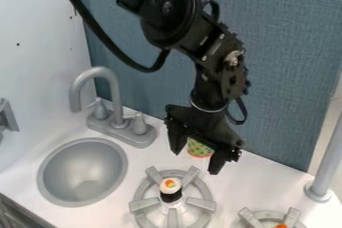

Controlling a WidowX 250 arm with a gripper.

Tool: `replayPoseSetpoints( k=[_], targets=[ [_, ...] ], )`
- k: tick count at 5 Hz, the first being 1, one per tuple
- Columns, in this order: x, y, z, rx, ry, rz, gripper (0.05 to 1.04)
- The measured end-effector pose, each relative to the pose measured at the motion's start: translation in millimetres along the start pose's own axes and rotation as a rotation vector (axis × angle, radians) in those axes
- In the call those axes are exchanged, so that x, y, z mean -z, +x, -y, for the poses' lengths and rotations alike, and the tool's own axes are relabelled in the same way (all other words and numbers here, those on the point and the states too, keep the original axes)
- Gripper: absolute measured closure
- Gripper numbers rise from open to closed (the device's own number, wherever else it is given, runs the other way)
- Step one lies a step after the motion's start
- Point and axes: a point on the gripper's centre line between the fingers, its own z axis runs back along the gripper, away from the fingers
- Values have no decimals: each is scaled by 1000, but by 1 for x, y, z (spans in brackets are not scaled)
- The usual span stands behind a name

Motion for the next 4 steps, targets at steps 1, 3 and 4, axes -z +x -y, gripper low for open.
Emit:
replayPoseSetpoints(
  k=[1, 3, 4],
  targets=[
    [7, -4, 0, 3, 7, -26, 82],
    [24, -26, 54, 191, -38, -80, 82],
    [32, -33, 79, 249, -95, -106, 82]
  ],
)
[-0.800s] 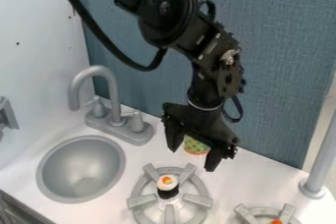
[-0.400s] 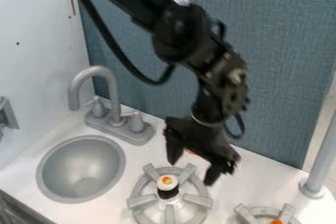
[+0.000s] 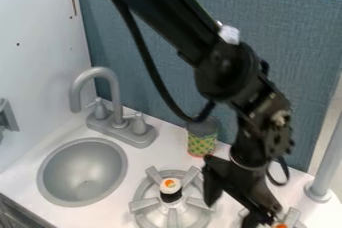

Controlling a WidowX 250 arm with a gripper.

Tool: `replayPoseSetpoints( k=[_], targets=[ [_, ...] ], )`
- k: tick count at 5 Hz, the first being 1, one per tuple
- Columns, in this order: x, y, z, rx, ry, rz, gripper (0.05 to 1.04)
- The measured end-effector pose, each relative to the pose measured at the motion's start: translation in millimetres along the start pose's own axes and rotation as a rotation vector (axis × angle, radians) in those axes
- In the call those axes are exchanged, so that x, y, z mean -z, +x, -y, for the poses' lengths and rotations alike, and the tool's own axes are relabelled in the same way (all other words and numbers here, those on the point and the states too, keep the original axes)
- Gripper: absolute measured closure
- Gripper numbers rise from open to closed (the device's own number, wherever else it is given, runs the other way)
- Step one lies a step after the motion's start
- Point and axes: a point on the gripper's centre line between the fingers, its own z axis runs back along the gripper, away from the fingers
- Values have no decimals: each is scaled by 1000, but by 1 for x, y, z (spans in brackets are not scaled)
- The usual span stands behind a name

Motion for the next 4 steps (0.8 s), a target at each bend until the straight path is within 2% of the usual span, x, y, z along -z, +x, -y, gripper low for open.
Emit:
replayPoseSetpoints(
  k=[2, 3, 4],
  targets=[
    [24, 17, 25, 62, -2, -35, 82],
    [39, 24, 28, 53, 8, -67, 82],
    [59, 29, 33, 55, 7, -117, 122]
  ],
)
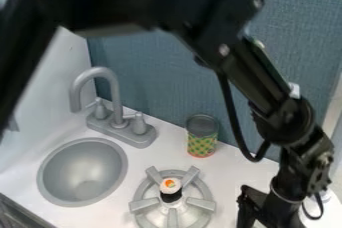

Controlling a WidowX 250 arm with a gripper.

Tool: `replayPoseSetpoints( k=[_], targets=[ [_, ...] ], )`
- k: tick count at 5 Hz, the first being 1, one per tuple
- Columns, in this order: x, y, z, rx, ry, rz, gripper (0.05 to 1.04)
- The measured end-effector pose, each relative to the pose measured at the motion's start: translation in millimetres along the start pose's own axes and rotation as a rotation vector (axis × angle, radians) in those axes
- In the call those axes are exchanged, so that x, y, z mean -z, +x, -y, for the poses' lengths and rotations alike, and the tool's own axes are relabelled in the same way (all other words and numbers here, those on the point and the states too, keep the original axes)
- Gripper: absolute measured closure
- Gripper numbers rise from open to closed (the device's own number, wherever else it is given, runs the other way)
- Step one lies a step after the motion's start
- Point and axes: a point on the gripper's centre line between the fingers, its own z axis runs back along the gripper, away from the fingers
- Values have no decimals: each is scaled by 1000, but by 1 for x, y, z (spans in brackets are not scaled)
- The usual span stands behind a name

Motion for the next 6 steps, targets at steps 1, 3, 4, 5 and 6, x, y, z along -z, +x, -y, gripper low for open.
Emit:
replayPoseSetpoints(
  k=[1, 3, 4, 5, 6],
  targets=[
    [11, 5, 4, -14, -8, -32, 303],
    [10, 8, 8, -15, -31, -34, 809],
    [-1, 7, 0, -43, -26, -16, 915],
    [-28, 21, -31, -209, -5, 58, 954],
    [-29, 32, -62, -353, -25, 106, 966]
  ],
)
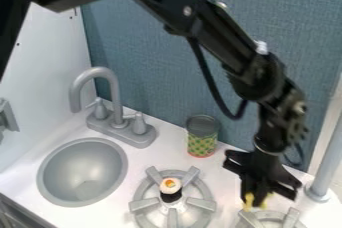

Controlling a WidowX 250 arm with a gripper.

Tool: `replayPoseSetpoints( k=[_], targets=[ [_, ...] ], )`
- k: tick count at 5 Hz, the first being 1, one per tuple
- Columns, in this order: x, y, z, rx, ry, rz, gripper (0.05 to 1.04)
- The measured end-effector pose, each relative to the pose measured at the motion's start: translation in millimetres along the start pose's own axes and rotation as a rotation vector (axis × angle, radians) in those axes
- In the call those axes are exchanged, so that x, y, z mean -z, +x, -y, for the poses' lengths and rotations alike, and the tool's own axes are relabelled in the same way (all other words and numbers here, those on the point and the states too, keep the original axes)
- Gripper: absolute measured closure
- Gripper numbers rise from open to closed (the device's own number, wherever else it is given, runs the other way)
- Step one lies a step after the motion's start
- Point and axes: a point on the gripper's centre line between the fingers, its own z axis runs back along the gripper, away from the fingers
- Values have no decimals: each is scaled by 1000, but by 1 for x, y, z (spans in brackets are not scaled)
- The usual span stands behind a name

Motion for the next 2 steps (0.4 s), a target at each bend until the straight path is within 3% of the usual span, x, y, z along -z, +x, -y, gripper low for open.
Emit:
replayPoseSetpoints(
  k=[1, 2],
  targets=[
    [-7, 29, -13, -93, 24, 13, 966],
    [21, 44, -15, -124, 114, -93, 966]
  ],
)
